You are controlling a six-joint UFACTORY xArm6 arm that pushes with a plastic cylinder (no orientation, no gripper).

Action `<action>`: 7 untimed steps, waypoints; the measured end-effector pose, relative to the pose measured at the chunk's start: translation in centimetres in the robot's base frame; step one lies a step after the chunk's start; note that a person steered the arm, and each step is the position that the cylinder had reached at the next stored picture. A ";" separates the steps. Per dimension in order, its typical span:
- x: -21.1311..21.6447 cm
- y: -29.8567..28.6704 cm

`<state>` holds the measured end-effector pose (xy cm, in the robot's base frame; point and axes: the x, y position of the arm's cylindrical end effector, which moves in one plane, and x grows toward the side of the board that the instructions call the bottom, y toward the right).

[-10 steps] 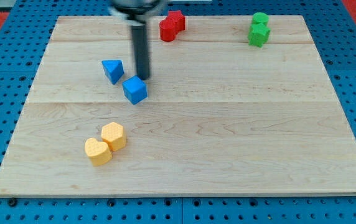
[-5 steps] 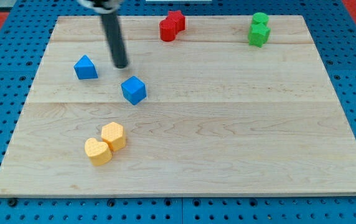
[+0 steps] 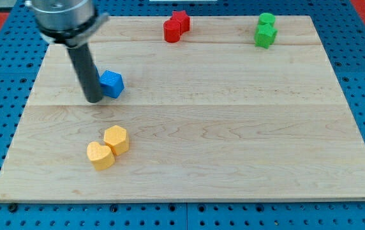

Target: Slide the blue cube into the blue triangle

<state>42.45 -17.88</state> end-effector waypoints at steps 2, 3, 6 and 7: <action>0.4 2.3; 0.4 11.0; -3.4 -1.1; -3.4 -1.0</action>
